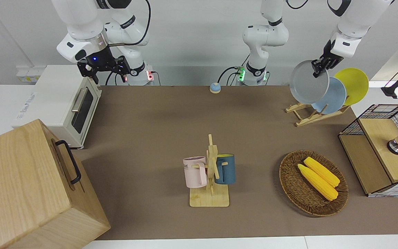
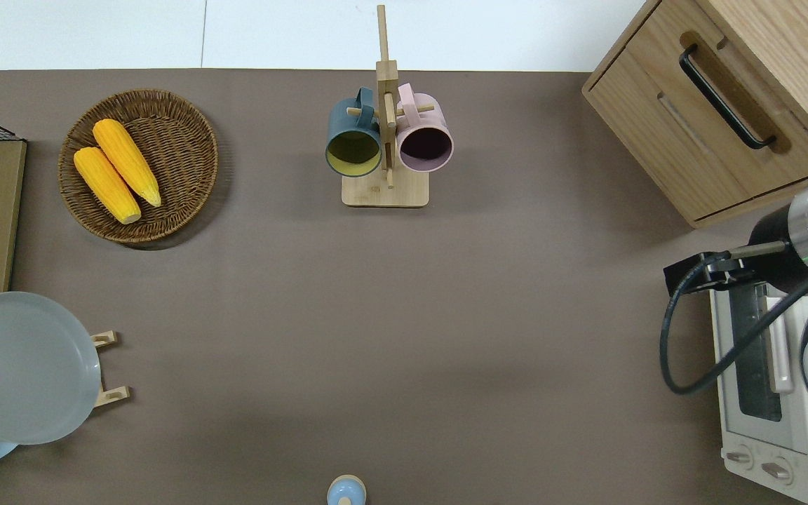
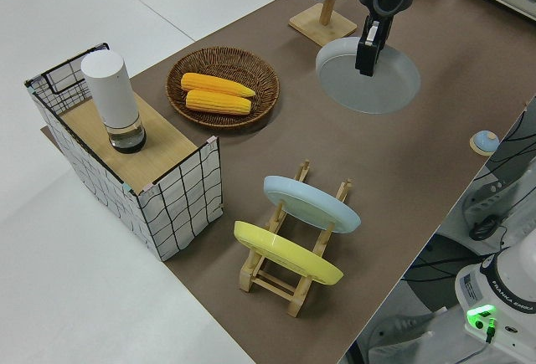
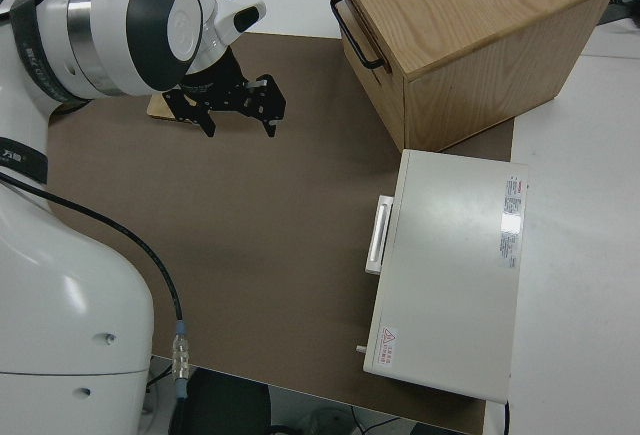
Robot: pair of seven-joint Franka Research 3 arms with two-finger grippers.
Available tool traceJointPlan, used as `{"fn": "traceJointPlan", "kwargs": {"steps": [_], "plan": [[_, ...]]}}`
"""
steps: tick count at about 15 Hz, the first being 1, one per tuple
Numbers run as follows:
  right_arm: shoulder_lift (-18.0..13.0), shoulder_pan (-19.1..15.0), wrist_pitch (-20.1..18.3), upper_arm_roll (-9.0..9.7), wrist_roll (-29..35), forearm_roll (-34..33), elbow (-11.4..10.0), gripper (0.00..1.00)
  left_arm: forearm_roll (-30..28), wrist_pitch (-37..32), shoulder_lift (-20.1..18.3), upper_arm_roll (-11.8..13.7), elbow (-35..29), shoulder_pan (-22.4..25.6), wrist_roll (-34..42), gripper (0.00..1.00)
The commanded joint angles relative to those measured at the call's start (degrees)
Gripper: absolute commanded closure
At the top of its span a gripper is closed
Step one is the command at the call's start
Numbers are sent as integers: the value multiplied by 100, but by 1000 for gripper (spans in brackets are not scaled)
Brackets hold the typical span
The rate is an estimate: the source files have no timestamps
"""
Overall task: Pick gray plate from low plate rack and place it on table with left arm
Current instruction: 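Lift the gray plate out of the rack with the left gripper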
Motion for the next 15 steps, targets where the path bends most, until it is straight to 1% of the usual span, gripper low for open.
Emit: {"fn": "traceJointPlan", "kwargs": {"steps": [1, 3, 5, 8, 10, 11, 13, 15], "plan": [[-12, -132, -62, 121, 68, -37, 41, 17, -883, -98, -12, 132, 54, -47, 46, 1000], [-12, -132, -62, 113, 68, -28, 41, 17, -1489, -28, 58, 159, -24, -47, 46, 1000], [-12, -132, -62, 113, 68, -28, 41, 17, -2113, 34, 225, 159, -182, -55, 63, 1000], [-12, -132, -62, 121, 68, -28, 33, 17, -2563, 157, 418, 159, -384, -64, 116, 1000], [-12, -132, -62, 121, 68, -28, 41, 17, -2809, 175, 559, 159, -551, -64, 483, 1000], [-12, -132, -62, 121, 68, -28, 41, 17, -2985, 201, 664, 159, -665, -55, 711, 1000], [-12, -132, -62, 121, 68, -28, 41, 17, -3188, 315, 910, 159, -754, -73, 854, 1000], [-12, -132, -62, 121, 68, -28, 41, 17, -3399, 482, 1235, 106, -815, -160, 1091, 1000]]}}
